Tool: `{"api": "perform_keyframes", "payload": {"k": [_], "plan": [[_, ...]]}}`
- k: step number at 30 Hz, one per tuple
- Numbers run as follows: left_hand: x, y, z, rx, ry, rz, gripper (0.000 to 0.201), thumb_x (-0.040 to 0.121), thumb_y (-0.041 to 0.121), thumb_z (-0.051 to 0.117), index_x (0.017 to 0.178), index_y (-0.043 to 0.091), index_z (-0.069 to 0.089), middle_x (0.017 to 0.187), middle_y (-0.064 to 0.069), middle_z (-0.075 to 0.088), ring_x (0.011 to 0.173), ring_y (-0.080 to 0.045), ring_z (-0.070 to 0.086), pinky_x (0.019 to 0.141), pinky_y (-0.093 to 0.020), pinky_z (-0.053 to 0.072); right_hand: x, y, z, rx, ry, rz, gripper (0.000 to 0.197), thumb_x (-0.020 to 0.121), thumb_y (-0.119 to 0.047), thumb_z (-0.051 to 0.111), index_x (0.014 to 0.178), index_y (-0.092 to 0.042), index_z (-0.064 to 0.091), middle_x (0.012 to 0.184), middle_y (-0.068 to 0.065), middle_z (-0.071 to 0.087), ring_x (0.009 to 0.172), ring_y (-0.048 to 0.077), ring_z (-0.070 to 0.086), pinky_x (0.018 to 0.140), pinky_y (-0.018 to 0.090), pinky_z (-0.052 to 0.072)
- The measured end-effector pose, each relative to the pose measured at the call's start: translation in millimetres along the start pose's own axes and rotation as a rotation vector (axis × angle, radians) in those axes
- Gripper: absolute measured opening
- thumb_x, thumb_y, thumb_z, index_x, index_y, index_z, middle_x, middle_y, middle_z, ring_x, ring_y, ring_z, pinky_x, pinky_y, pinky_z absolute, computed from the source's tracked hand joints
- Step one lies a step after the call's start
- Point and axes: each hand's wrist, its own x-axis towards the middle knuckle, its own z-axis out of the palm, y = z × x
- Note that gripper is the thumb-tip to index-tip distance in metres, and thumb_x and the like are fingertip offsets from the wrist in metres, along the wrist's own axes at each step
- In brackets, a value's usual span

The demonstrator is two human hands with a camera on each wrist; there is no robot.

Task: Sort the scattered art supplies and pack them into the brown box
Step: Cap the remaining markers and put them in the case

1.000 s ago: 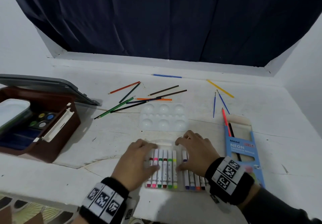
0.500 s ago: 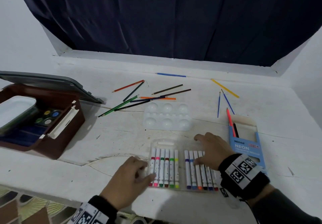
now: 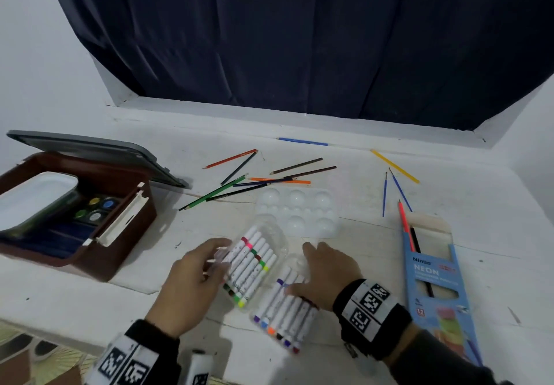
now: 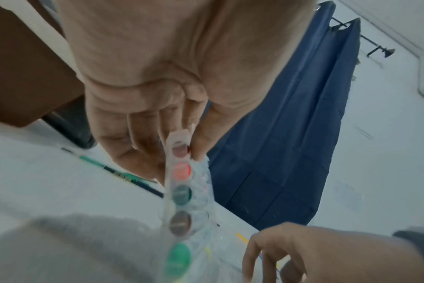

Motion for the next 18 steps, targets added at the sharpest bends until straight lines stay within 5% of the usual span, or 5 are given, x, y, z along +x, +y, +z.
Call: {"api": "perform_keyframes", "payload": {"k": [3,8,14,18], "plan": [[24.3,7.7,-16.3,0.081,-0.009,0.103,0.036,0.092,0.002,0.063,0.109,0.034,0.064,0.098,0.021,0.070,0.078,0.005,0.064,0.069,-0.008,0.044,2.3,-24.3,5.1,0.022,0.034,-0.039,0.069,0.081,-0.070,0.058,0.123,-0.017,0.044,0.120,0.004,0.055,0.109,0.026,0.058,0.087,0.037,0.047],[43.6,8.3,-32.1,0.207,-0.050,0.210,0.043,0.086,-0.003,0.065,0.105,0.035,0.062,0.098,0.019,0.071,0.092,-0.002,0.067,0.079,-0.027,0.054,11.6,-39.7,6.5,0.140,0.049,-0.043,0.048,0.087,-0.050,0.064,0.115,-0.013,0.051,0.115,0.006,0.059,0.106,0.026,0.059,0.089,0.034,0.048],[28.6,-1.0,-43.5,0.198,-0.155,0.318,0.041,0.084,-0.005,0.070,0.098,0.033,0.064,0.093,0.023,0.068,0.085,0.003,0.061,0.072,-0.010,0.042,13.0,-23.7,8.4,0.462,-0.069,-0.027,0.036,0.086,-0.029,0.064,0.119,-0.015,0.061,0.103,0.002,0.068,0.092,0.022,0.067,0.086,0.036,0.055],[18.4,-29.2,-39.2,0.255,-0.297,0.263,0.059,0.069,0.002,0.082,0.104,0.044,0.060,0.112,0.023,0.067,0.099,0.001,0.063,0.084,-0.023,0.052,6.9,-9.3,0.6,0.473,0.169,-0.012,0.025,0.086,-0.013,0.052,0.102,-0.021,0.070,0.089,-0.005,0.065,0.082,0.016,0.067,0.080,0.029,0.055]]}}
